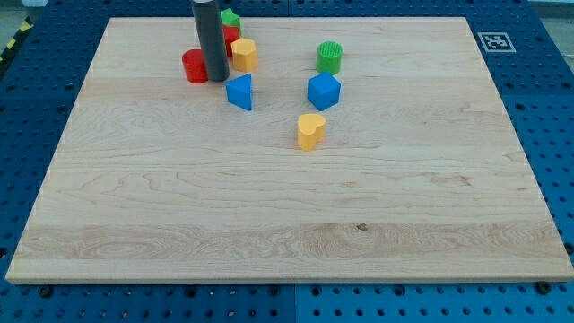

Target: Push the green star right a bit

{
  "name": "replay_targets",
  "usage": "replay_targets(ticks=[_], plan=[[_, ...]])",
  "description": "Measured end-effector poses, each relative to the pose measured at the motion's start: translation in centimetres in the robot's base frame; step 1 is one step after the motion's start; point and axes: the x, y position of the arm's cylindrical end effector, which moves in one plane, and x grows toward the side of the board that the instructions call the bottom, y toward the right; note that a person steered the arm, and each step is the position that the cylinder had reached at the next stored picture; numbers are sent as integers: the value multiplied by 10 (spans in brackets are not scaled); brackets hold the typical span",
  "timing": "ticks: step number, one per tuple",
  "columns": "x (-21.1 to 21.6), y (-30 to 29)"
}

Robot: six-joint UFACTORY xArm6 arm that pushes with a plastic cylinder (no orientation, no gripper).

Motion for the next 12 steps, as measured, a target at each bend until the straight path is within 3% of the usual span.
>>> replay_targets(ticks=[2,4,5,7,8,10,12], plan=[[24,-3],[24,-84],[-7,-122],[-105,-130],[-133,-128],[-141,-123],[-140,-73]])
